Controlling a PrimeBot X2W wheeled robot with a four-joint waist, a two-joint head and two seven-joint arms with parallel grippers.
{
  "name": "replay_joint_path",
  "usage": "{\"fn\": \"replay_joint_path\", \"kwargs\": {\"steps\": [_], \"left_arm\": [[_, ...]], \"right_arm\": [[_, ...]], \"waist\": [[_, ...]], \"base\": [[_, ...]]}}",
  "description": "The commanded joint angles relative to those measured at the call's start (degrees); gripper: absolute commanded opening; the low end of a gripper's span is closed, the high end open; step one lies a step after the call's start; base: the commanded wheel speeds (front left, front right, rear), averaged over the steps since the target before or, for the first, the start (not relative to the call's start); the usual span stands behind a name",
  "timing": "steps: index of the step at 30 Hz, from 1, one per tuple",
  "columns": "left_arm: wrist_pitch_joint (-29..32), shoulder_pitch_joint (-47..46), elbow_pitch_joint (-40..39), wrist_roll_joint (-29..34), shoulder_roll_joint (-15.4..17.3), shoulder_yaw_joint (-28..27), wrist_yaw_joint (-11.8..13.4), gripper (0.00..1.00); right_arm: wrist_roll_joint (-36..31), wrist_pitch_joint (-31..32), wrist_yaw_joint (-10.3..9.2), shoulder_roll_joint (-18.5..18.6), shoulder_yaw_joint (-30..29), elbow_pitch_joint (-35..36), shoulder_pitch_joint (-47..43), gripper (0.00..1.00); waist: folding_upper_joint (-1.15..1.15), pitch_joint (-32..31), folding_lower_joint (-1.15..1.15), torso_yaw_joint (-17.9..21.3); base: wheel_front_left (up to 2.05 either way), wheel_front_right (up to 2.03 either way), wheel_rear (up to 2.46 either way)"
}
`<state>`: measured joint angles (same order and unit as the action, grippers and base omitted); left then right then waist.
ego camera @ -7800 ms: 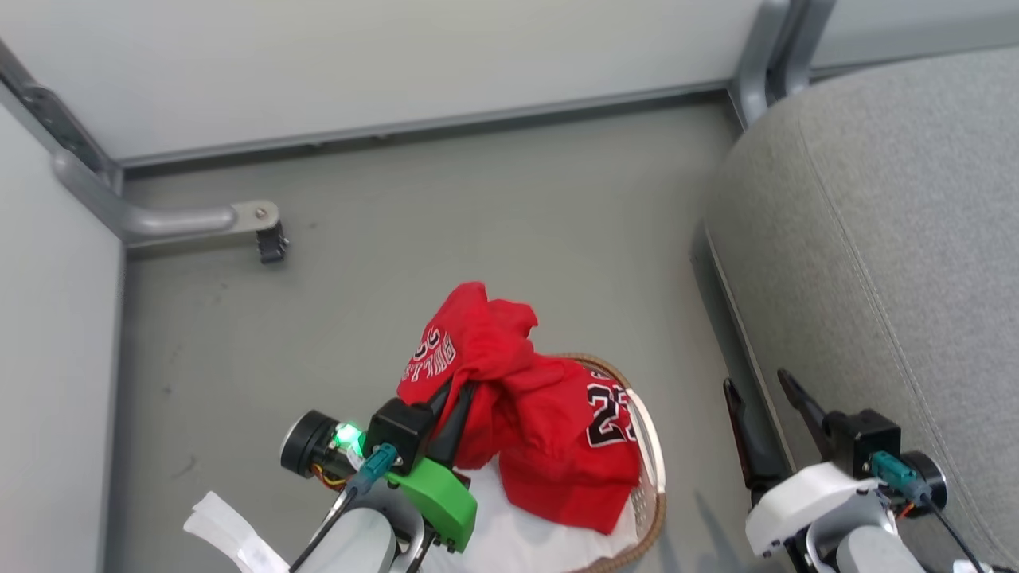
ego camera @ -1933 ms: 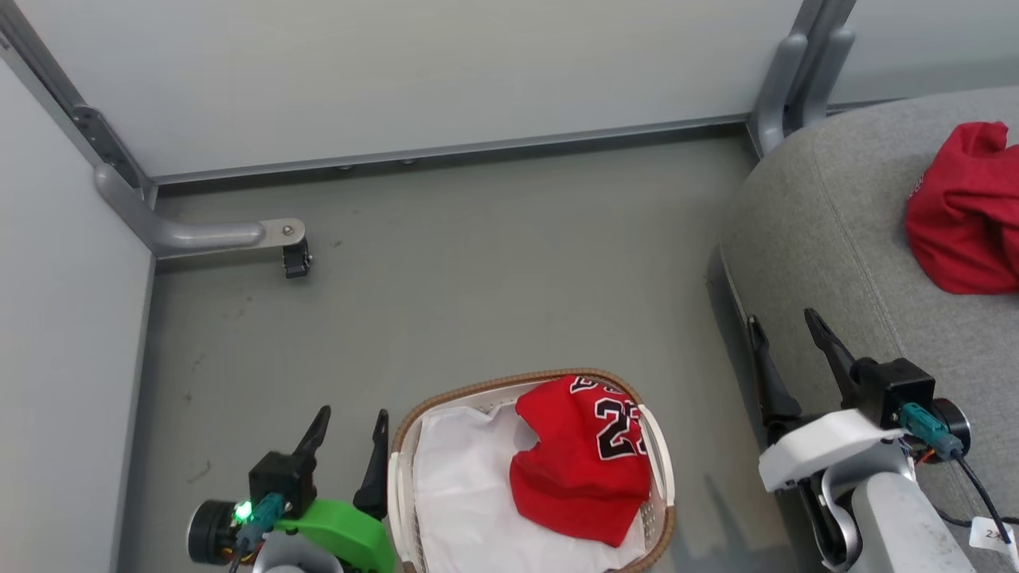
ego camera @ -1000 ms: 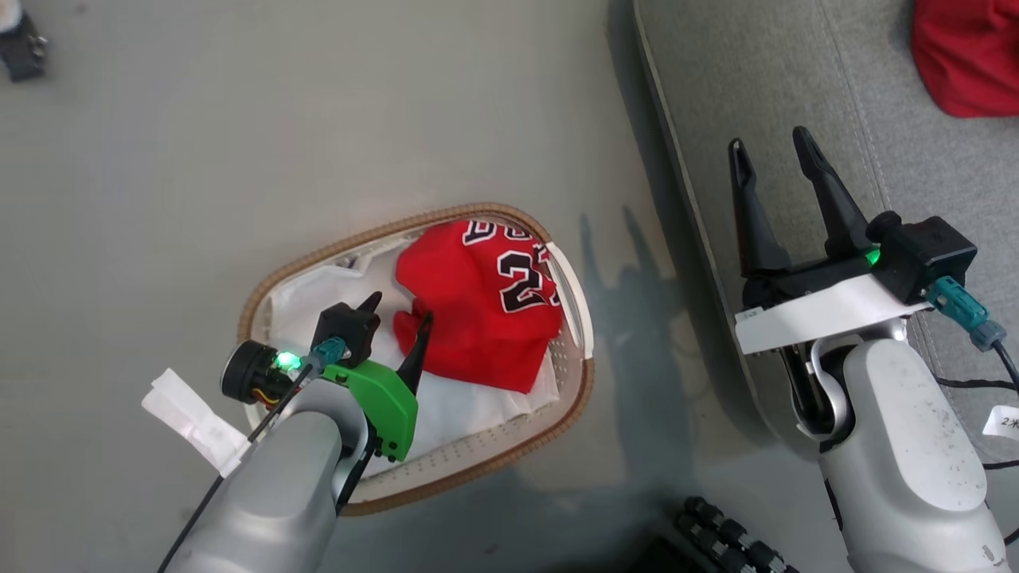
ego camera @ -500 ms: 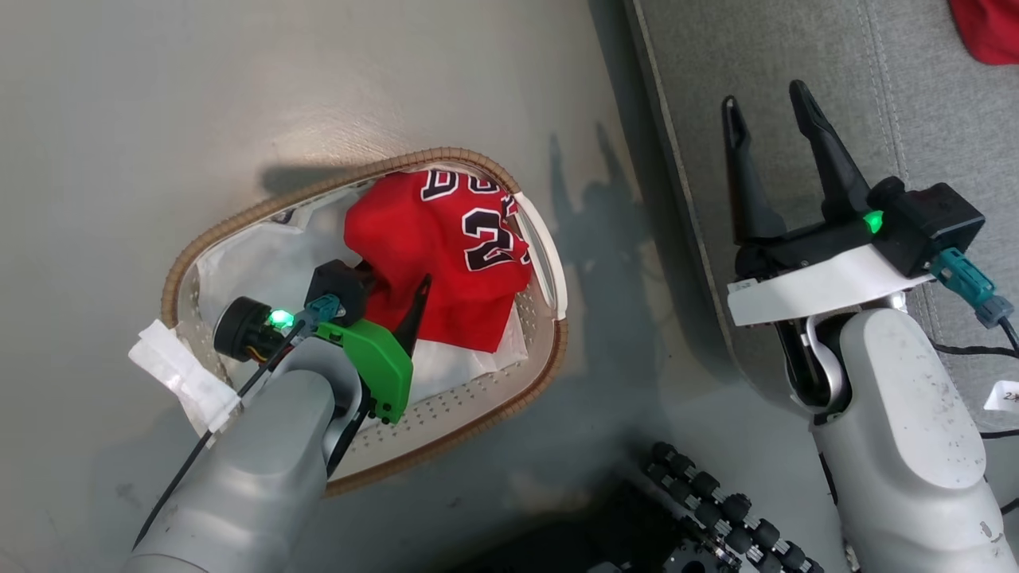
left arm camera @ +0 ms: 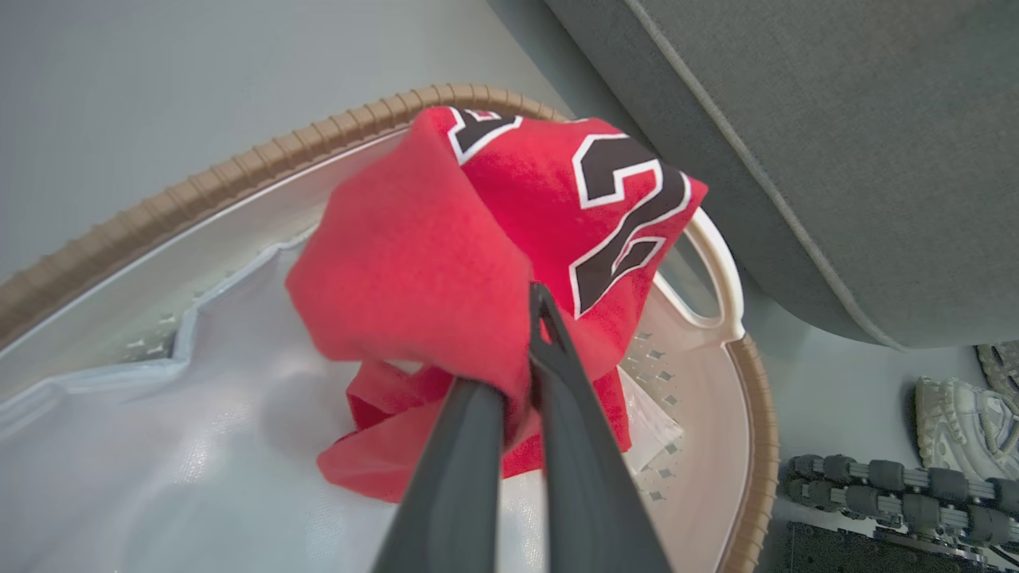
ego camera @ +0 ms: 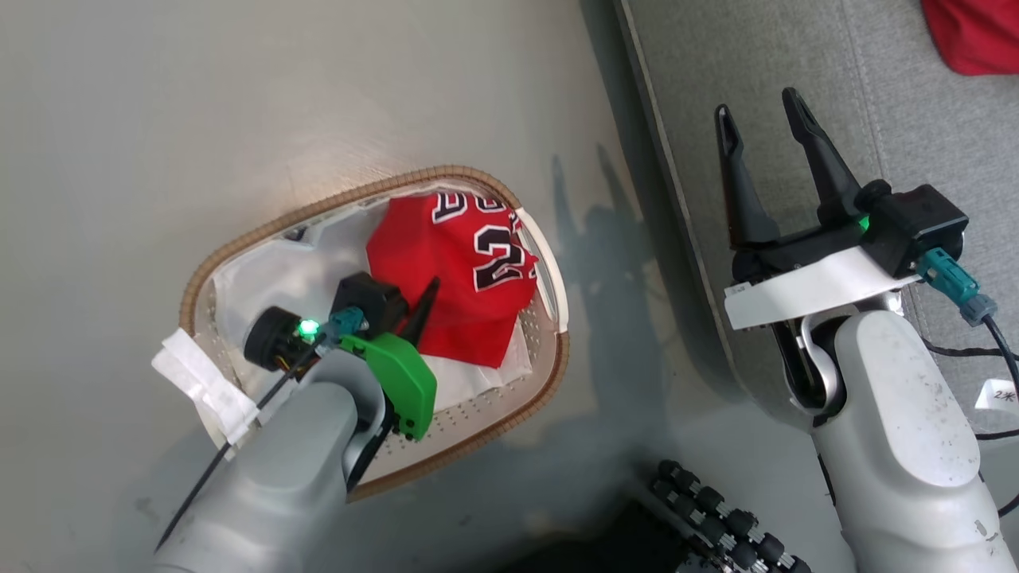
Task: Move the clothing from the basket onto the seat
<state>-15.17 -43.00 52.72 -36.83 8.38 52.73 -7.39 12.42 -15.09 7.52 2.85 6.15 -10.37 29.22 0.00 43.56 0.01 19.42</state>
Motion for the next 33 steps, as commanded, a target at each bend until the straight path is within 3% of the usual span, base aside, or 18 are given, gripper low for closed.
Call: {"fn": "replay_joint_path", "kwargs": {"steps": [1, 17, 33], "left_arm": [[0.03, 1.61, -0.66, -0.48, 0.23, 0.05, -0.18, 0.0], [0.01, 16.83, -16.15, 4.55, -0.81, -7.22, -0.18, 0.0], [0.01, 23.18, -30.53, 12.89, -1.45, -18.54, -0.18, 0.0]], "right_arm": [[-0.44, -0.1, -0.06, 0.16, -0.3, -0.58, -1.05, 1.0], [-4.27, -0.1, -0.06, 0.21, -3.29, -5.07, -12.5, 1.0], [-3.45, -0.1, -0.06, 0.21, -0.43, -8.23, -21.59, 1.0]], "waist": [[0.0, -4.44, -0.01, -1.67], [0.0, -27.13, -0.01, -11.32], [0.0, -37.99, -0.01, -16.81]], "base": [[0.0, 0.0, 0.0], [0.0, 0.0, 0.0], [0.0, 0.0, 0.0]]}}
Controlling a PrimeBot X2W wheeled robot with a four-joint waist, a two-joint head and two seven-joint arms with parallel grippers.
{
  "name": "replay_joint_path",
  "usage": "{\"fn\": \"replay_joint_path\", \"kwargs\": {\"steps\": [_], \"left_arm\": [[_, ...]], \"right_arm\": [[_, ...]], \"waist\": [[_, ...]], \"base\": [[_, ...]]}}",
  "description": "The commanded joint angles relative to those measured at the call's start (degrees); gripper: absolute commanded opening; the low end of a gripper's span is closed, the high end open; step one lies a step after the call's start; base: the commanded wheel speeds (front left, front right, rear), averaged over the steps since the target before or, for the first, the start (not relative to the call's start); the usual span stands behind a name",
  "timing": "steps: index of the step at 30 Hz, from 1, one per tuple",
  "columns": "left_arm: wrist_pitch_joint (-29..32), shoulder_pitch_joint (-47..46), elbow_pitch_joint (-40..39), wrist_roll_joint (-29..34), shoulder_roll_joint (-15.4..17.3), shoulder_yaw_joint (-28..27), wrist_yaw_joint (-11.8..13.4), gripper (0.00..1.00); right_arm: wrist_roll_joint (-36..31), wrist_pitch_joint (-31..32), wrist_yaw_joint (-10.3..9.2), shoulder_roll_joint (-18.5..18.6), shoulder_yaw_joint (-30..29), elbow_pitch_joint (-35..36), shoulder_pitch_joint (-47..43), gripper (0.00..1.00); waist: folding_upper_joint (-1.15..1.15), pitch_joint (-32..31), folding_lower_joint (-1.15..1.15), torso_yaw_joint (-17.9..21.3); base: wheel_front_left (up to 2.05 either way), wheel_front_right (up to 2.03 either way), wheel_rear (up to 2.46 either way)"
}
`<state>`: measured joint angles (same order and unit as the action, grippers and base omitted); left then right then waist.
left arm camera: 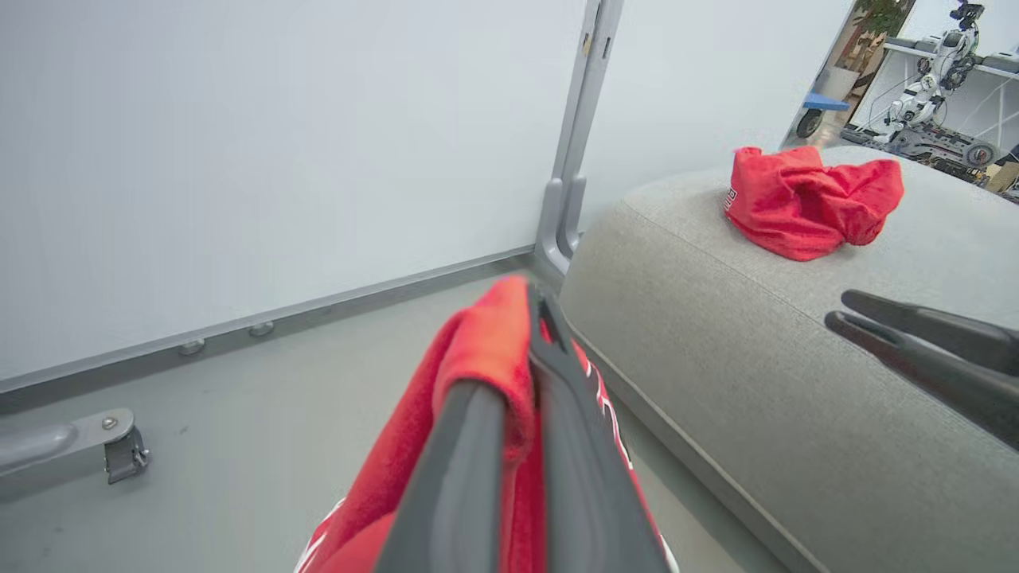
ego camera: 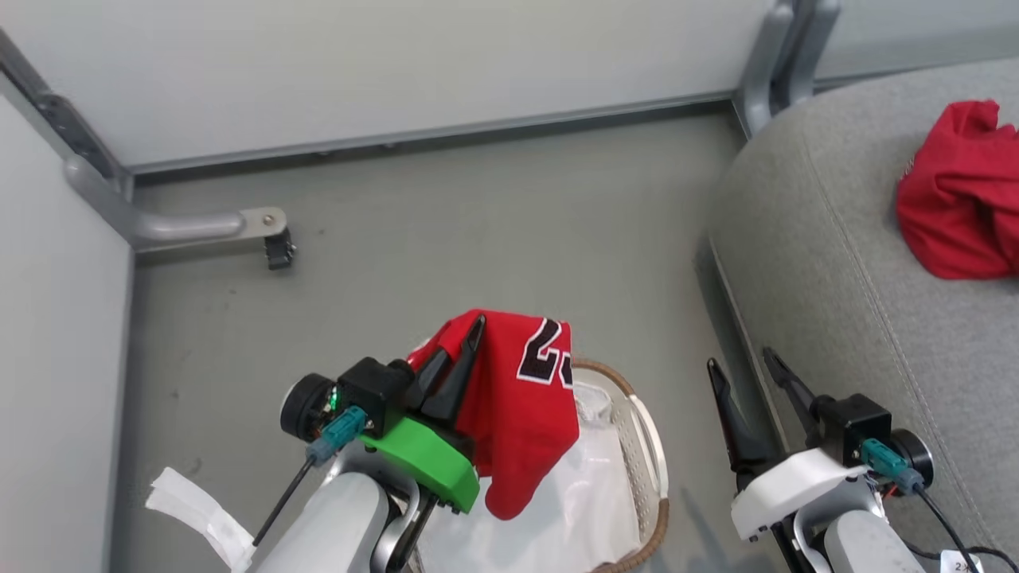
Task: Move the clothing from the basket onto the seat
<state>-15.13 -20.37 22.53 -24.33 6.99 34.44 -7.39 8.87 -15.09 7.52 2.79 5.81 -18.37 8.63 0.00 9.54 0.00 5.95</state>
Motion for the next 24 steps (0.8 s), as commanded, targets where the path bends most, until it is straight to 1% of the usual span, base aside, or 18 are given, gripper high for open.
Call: {"fn": "replay_joint_path", "kwargs": {"steps": [1, 6, 8, 11, 17, 19, 22, 24], "left_arm": [[-0.02, 0.47, -1.04, 0.72, -0.11, -0.66, -0.18, 0.0], [-0.02, -1.5, -5.04, 2.31, -0.43, -2.38, -0.18, 0.0], [-0.02, -1.99, -6.24, 2.72, -0.64, -2.73, -0.18, 0.0], [-0.02, -2.86, -7.81, 3.41, -1.12, -2.98, -0.18, 0.0], [-0.02, -3.82, -9.09, 3.97, -2.04, -2.01, -0.18, 0.0], [-0.02, -4.06, -9.19, 3.81, -2.33, -1.36, -0.18, 0.0], [-0.02, -4.13, -9.14, 3.35, -2.85, 0.09, -0.18, 0.0], [-0.02, -4.17, -9.05, 3.12, -3.14, 0.92, -0.18, 0.0]], "right_arm": [[0.22, -0.1, -0.05, 0.25, 0.12, -0.32, -1.3, 1.0], [-1.18, -0.1, -0.06, 0.23, 3.32, 0.07, -2.29, 1.0], [-1.86, -0.1, -0.05, 0.6, 7.14, 0.78, -2.12, 1.0], [-1.03, -0.1, -0.06, 1.4, 13.07, 2.55, -0.11, 1.0], [0.69, -0.1, -0.06, 1.44, 21.68, 5.09, 6.05, 1.0], [0.46, -0.1, -0.06, 1.34, 23.35, 5.03, 8.59, 1.0], [-0.6, -0.1, -0.06, 1.02, 23.51, 3.95, 11.66, 1.0], [-2.01, -0.09, -0.06, 0.85, 23.45, 1.81, 12.88, 1.0]], "waist": [[0.0, -4.27, 0.0, -3.4], [0.0, -5.33, 0.0, -3.9], [0.0, -5.44, 0.0, -4.14], [0.0, -5.28, 0.0, -4.52], [0.0, -4.53, 0.0, -5.69], [0.0, -4.39, 0.0, -6.34], [0.0, -4.35, 0.0, -7.65], [0.0, -4.42, 0.0, -8.48]], "base": [[0.0, 0.0, 0.0], [0.0, 0.0, 0.0], [0.0, 0.0, 0.0], [0.0, 0.0, 0.0], [0.0, 0.0, 0.0], [0.0, 0.0, 0.0], [0.0, 0.0, 0.0], [0.0, 0.0, 0.0]]}}
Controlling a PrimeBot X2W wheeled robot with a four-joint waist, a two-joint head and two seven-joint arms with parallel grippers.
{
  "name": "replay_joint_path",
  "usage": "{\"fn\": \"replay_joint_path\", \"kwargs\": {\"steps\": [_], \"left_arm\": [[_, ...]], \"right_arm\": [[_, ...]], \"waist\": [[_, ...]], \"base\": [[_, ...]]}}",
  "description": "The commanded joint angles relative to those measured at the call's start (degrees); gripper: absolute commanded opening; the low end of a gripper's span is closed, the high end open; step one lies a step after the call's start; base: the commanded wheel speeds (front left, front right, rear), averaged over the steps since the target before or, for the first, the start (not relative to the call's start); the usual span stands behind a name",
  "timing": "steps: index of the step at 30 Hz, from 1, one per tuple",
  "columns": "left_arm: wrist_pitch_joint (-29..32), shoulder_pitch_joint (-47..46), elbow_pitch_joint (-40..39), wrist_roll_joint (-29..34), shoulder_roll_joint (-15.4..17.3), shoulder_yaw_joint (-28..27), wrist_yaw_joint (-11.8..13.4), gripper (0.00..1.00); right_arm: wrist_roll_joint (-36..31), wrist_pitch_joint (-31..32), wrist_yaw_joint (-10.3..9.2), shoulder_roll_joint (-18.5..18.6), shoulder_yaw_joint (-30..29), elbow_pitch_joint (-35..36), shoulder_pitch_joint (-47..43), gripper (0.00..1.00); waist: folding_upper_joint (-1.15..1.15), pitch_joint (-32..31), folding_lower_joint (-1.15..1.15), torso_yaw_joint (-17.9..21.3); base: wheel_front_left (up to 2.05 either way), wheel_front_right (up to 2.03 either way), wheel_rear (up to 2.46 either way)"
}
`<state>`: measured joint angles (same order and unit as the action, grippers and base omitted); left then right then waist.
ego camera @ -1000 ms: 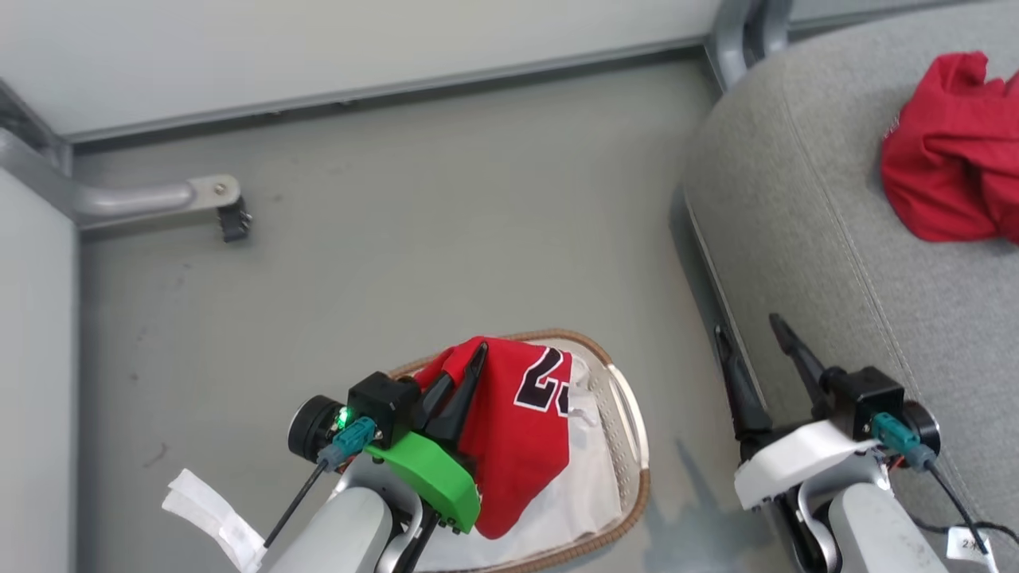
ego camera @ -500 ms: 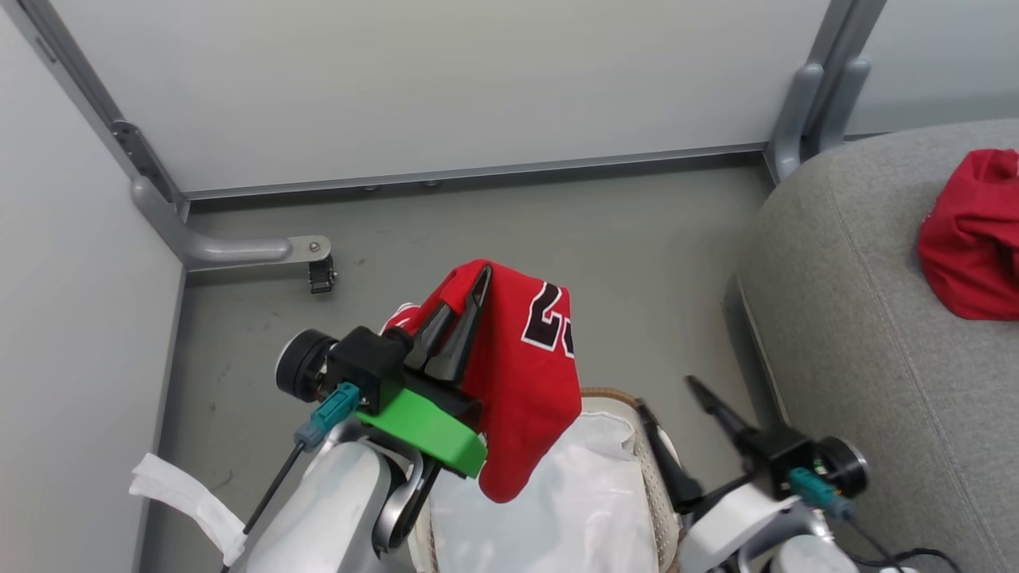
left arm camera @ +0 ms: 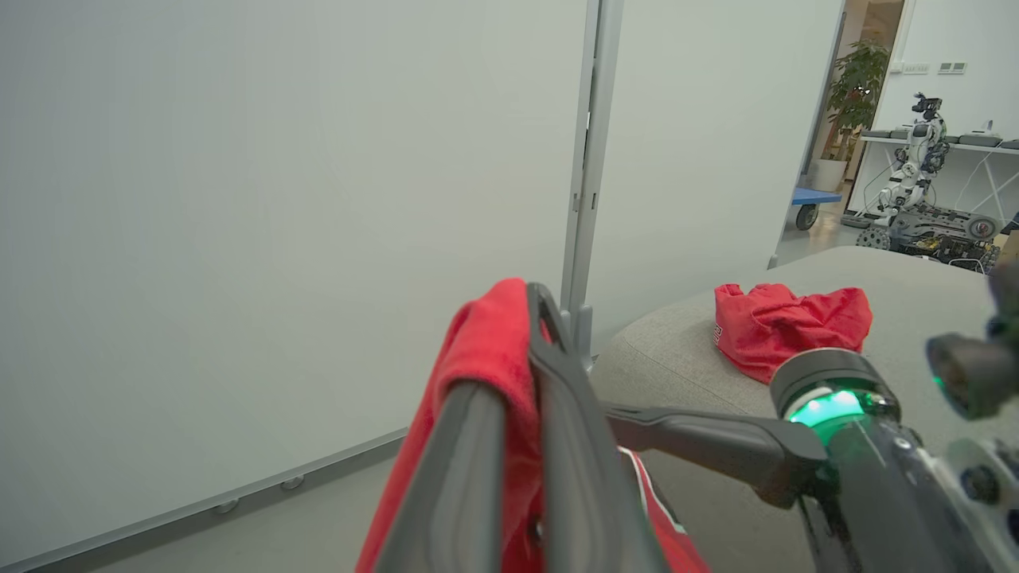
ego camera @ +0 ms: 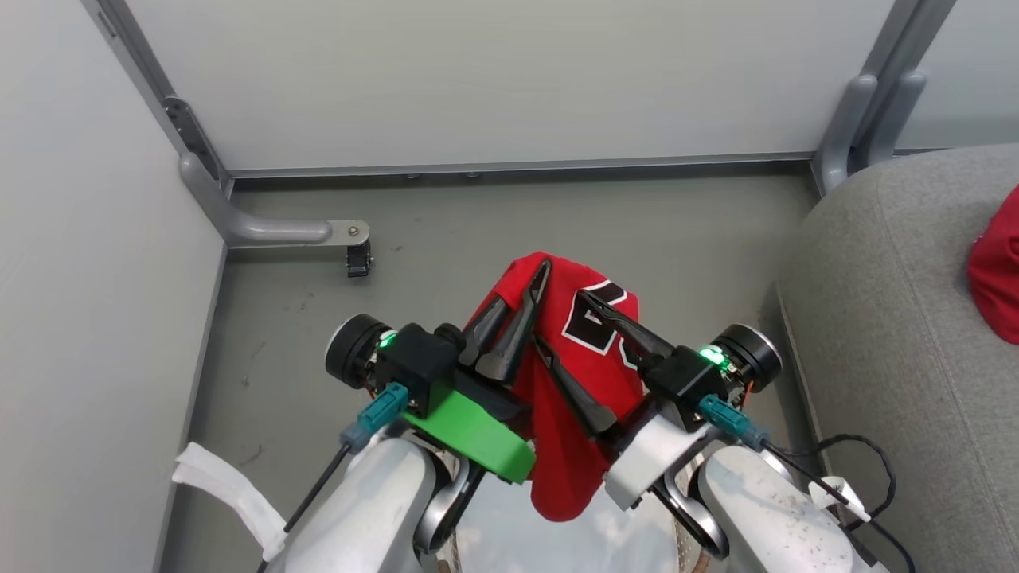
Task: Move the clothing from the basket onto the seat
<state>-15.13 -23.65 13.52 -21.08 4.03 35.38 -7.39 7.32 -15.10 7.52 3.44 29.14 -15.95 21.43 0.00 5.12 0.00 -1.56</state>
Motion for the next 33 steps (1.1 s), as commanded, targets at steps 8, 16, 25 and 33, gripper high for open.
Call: {"fn": "replay_joint_path", "kwargs": {"steps": [8, 16, 25, 33], "left_arm": [[-0.02, -0.81, -0.29, -2.42, -0.85, 5.23, -0.18, 0.0], [-0.02, 0.55, 0.33, -3.47, -0.99, 6.57, -0.18, 0.0], [-0.05, 2.79, 1.98, -2.15, -0.19, 2.69, -0.1, 1.0], [0.0, 5.14, 3.02, -1.59, 0.14, 0.24, -0.07, 1.0]], "right_arm": [[-0.04, -0.08, -0.06, -0.36, 1.86, -9.24, 2.83, 0.98], [3.87, -0.08, -0.06, -0.37, 1.52, -11.27, 2.25, 0.0], [4.19, -0.05, -0.09, -0.24, -4.48, -11.48, -2.64, 0.0], [2.85, -0.1, -0.06, -0.49, -11.03, -8.58, -6.46, 0.0]], "waist": [[0.0, -0.98, 0.0, -4.63], [0.0, -2.0, 0.0, -5.18], [0.0, -1.35, 0.0, 2.4], [0.0, 0.2, 0.0, 15.56]], "base": [[0.0, 0.0, 0.0], [0.0, 0.0, 0.0], [0.0, 0.0, 0.0], [0.0, 0.0, 0.0]]}}
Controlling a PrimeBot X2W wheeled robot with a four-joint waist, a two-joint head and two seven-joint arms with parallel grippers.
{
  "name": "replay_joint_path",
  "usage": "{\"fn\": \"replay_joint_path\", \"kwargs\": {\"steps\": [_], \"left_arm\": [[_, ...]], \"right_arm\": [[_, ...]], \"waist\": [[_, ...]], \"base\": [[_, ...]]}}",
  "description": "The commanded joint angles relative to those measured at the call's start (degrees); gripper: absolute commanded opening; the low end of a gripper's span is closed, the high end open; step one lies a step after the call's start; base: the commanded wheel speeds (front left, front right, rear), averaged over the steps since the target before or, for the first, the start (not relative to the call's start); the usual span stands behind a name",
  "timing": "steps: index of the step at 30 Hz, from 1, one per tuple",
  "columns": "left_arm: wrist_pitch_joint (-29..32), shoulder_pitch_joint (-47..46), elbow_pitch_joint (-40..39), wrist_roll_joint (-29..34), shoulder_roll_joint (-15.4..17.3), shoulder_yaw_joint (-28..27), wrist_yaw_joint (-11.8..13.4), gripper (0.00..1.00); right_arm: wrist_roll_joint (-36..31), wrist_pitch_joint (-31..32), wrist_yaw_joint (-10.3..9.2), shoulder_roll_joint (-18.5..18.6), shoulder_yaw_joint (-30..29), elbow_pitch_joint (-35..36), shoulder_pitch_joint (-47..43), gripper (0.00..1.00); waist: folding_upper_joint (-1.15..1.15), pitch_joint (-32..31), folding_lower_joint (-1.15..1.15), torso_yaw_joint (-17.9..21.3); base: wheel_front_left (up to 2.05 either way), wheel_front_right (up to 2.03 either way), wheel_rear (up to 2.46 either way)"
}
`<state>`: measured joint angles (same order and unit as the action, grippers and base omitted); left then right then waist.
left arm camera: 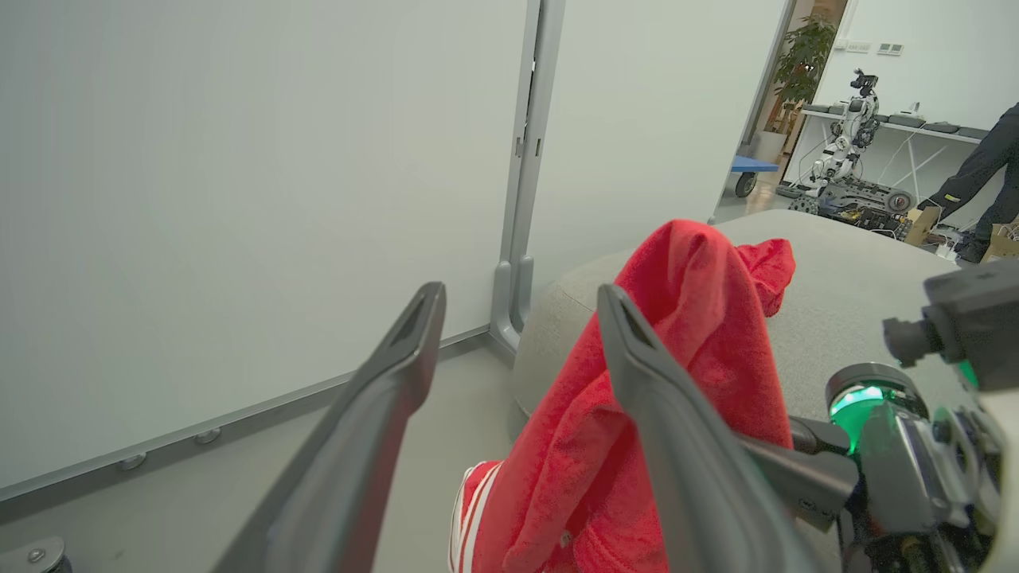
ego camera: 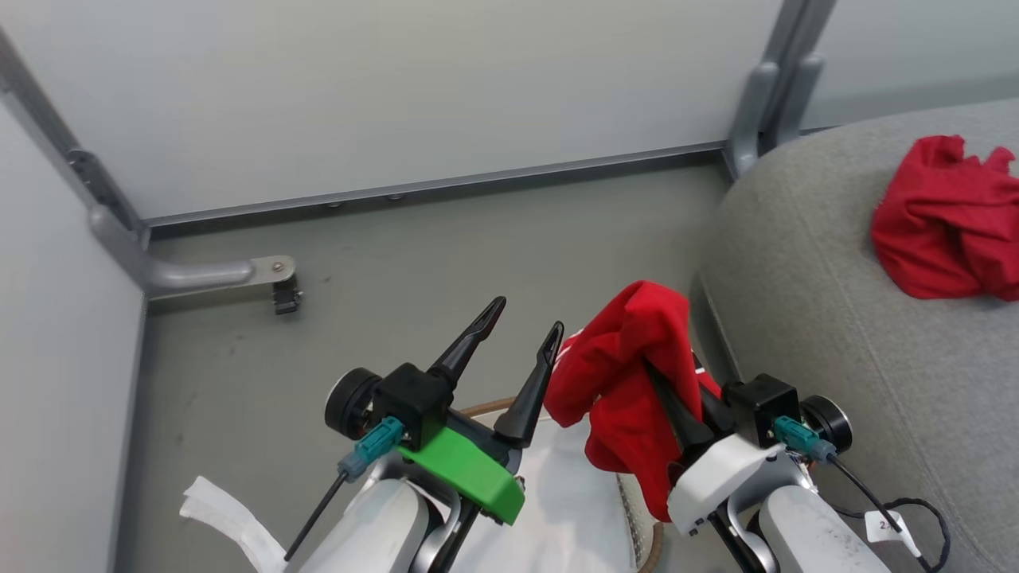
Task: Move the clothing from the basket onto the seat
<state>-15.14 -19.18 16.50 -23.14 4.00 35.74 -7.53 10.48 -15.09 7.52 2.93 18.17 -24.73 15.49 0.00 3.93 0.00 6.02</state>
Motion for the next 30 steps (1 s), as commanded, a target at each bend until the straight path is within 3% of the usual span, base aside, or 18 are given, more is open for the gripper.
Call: {"fn": "replay_joint_path", "kwargs": {"steps": [1, 7, 14, 21, 30], "left_arm": [[0.01, 0.92, 0.21, 0.46, 0.18, -0.5, 0.08, 1.0], [0.01, 1.4, 1.09, 0.78, 0.18, -2.04, 0.08, 1.0], [0.01, 0.6, 1.66, 1.21, 0.42, -2.42, 0.08, 1.0], [0.02, -2.49, 1.25, 2.03, 1.62, -1.75, 0.08, 1.0], [0.02, -6.42, 0.7, 3.15, 4.26, -1.76, 0.08, 1.0]], "right_arm": [[-0.37, -0.11, -0.06, 0.04, -0.62, 0.48, -1.03, 0.0], [-0.33, -0.11, -0.06, 0.03, -2.62, 2.35, -2.32, 0.0], [0.38, -0.12, -0.06, 1.15, -5.38, 4.03, -1.19, 0.0], [-0.3, -0.12, -0.06, 7.01, -9.11, 8.59, 9.69, 0.0], [-4.21, -0.11, -0.06, 20.44, -19.31, 8.61, 28.56, 0.0]], "waist": [[0.0, 1.69, 0.0, 10.13], [0.0, 3.3, 0.0, 18.26], [0.0, 5.71, 0.0, 22.33], [0.0, 12.01, 0.0, 20.42], [0.0, 21.32, 0.0, 14.55]], "base": [[0.0, 0.0, 0.0], [0.0, 0.0, 0.0], [0.0, 0.0, 0.0], [0.0, 0.0, 0.0], [0.0, 0.0, 0.0]]}}
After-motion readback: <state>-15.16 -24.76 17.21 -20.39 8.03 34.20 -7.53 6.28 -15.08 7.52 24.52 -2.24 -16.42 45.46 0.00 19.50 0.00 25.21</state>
